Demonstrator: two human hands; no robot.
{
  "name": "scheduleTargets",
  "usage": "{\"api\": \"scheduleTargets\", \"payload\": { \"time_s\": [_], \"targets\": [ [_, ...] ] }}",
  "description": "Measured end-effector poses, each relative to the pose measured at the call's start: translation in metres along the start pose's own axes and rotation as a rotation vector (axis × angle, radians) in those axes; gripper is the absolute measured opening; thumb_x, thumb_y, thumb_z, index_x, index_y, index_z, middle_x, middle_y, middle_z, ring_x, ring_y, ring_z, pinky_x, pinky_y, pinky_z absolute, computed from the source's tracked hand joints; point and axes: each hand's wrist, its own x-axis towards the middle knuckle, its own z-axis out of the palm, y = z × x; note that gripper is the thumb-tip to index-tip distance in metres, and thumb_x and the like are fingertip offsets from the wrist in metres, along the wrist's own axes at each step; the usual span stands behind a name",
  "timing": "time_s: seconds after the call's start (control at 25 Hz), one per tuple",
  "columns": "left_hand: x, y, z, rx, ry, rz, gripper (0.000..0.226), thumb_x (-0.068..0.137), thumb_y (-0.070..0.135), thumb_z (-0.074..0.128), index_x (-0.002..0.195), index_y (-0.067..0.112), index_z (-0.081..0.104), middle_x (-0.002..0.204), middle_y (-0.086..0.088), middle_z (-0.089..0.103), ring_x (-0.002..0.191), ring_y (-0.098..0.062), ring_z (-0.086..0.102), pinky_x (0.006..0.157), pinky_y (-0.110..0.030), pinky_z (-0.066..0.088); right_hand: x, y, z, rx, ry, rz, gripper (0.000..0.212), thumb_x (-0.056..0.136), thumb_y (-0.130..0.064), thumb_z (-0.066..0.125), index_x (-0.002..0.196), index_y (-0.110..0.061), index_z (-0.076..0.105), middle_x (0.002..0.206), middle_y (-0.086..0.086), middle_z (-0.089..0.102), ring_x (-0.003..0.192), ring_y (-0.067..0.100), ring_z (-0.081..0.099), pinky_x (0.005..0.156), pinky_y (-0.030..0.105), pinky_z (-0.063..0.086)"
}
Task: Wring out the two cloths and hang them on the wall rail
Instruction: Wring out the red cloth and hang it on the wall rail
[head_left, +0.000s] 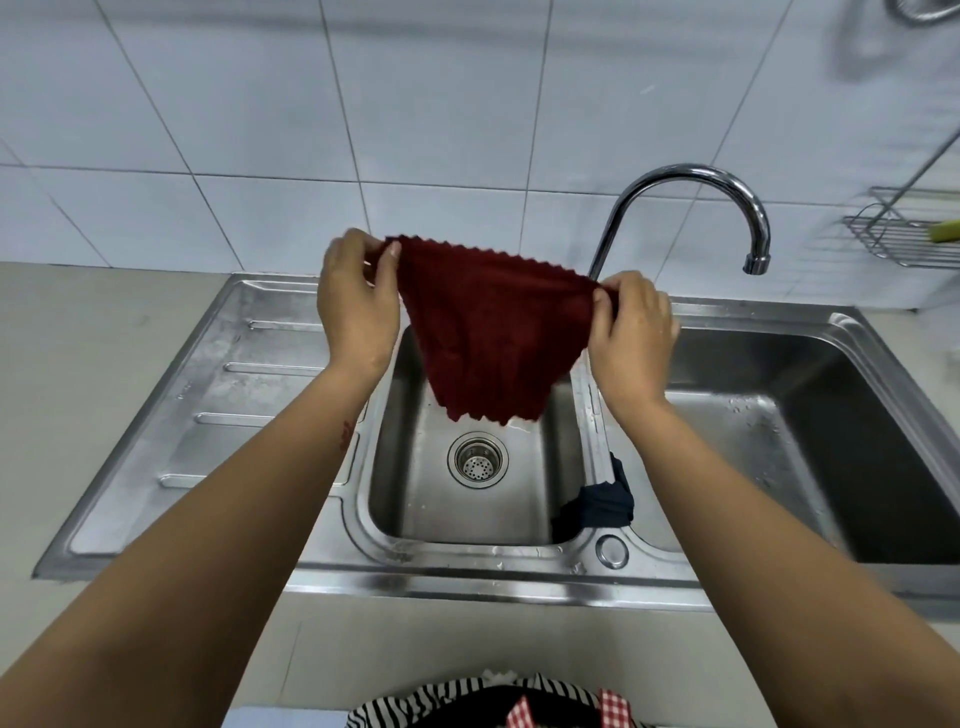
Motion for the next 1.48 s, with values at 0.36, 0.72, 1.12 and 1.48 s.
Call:
{"api": "scheduleTargets", "payload": {
  "time_s": [0.36, 0.72, 1.12, 1.48],
  "targets": [
    [-0.017, -0.009, -0.008, 0.277, -0.117, 0.029, 0.023, 0.098, 0.033, 0.046, 0.097, 0.011, 0.051, 0.104, -0.012, 0.049, 0.071, -0.03, 0.056, 0.06, -0.035, 0.044, 0.007, -0.003, -0.01, -0.046, -0.091, -0.035, 0.012, 0.095, -0.021, 0.041, 0.096, -0.015, 0.051, 0.093, 0.007, 0.066, 0.091, 0.033, 0.059, 0.08, 0.043, 0.036],
    [-0.017, -0.013, -0.013, 0.536, -0.289, 0.011, 0.024, 0.099, 0.04, 0.038, 0.092, 0.018, 0.044, 0.069, -0.007, 0.053, 0.062, -0.034, 0.049, 0.054, -0.035, 0.035, 0.005, -0.004, -0.01, 0.072, -0.362, 0.106, 0.016, 0.099, -0.023, 0.034, 0.107, -0.012, 0.043, 0.09, 0.019, 0.064, 0.084, 0.041, 0.06, 0.071, 0.042, 0.045],
    [-0.007, 0.003, -0.029, -0.428, -0.206, -0.641, 0.02, 0.098, 0.025, 0.049, 0.081, 0.025, 0.04, 0.077, -0.014, 0.069, 0.05, -0.022, 0.06, 0.054, -0.033, 0.057, 0.017, -0.013, -0.011, 0.252, -0.54, 0.226, 0.022, 0.088, -0.012, 0.05, 0.109, -0.012, 0.042, 0.088, 0.005, 0.054, 0.083, 0.028, 0.056, 0.073, 0.034, 0.043],
    [0.041, 0.005, -0.065, -0.526, -0.036, -0.518, 0.015, 0.099, 0.02, 0.044, 0.084, 0.022, 0.043, 0.086, -0.004, 0.069, 0.076, -0.016, 0.066, 0.08, -0.035, 0.055, 0.045, -0.081, -0.01, 0.617, -0.376, 0.401, 0.016, 0.086, -0.009, 0.048, 0.077, -0.02, 0.04, 0.072, 0.008, 0.066, 0.044, 0.019, 0.051, 0.042, 0.022, 0.045]
  ]
}}
